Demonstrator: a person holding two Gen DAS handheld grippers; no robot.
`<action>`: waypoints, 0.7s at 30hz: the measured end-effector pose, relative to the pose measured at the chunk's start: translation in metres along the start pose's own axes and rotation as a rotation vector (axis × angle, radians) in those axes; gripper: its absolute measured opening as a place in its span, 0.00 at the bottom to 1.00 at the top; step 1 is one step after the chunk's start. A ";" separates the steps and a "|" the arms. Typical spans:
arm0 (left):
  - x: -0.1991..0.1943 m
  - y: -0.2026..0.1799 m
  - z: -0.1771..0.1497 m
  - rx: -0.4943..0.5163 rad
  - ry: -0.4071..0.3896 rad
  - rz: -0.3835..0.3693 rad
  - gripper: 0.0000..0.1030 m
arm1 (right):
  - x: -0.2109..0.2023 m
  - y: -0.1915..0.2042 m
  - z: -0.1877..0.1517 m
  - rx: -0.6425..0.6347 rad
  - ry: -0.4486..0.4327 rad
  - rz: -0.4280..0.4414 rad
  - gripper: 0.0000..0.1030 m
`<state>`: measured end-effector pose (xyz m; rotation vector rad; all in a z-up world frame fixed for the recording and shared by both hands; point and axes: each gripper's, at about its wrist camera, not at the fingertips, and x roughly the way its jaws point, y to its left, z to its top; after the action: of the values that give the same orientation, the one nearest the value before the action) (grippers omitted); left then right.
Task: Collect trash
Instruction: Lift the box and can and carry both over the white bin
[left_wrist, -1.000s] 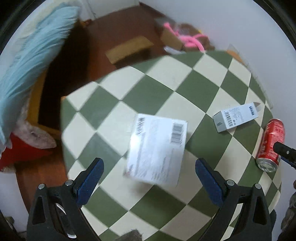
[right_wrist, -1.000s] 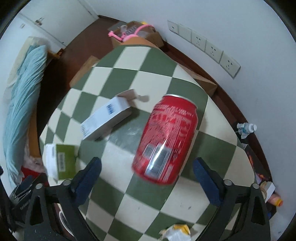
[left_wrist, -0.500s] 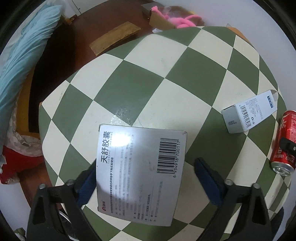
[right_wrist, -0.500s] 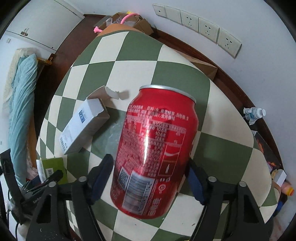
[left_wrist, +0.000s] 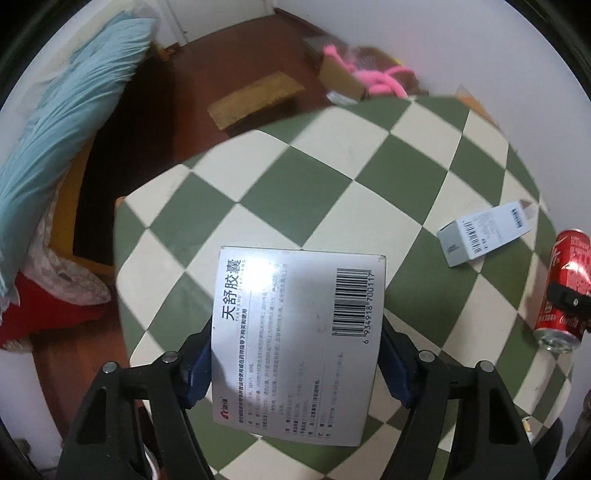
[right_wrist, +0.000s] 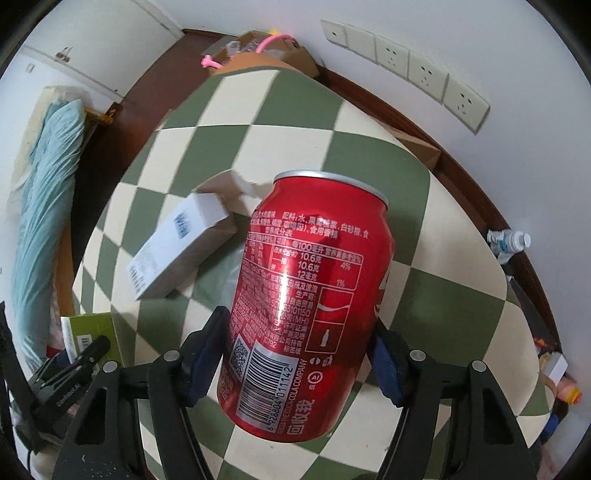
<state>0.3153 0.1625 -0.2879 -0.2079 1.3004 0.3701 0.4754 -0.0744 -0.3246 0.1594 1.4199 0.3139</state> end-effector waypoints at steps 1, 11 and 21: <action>-0.008 0.004 -0.005 -0.018 -0.013 -0.010 0.70 | -0.007 0.005 -0.004 -0.013 -0.012 0.013 0.70; -0.088 0.050 -0.032 -0.141 -0.183 -0.057 0.70 | -0.072 0.072 -0.042 -0.177 -0.105 0.115 0.70; -0.178 0.116 -0.079 -0.260 -0.374 -0.039 0.70 | -0.125 0.172 -0.107 -0.361 -0.158 0.244 0.70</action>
<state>0.1610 0.2151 -0.1298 -0.3636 0.8773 0.5184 0.3351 0.0418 -0.1723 0.0587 1.1674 0.7369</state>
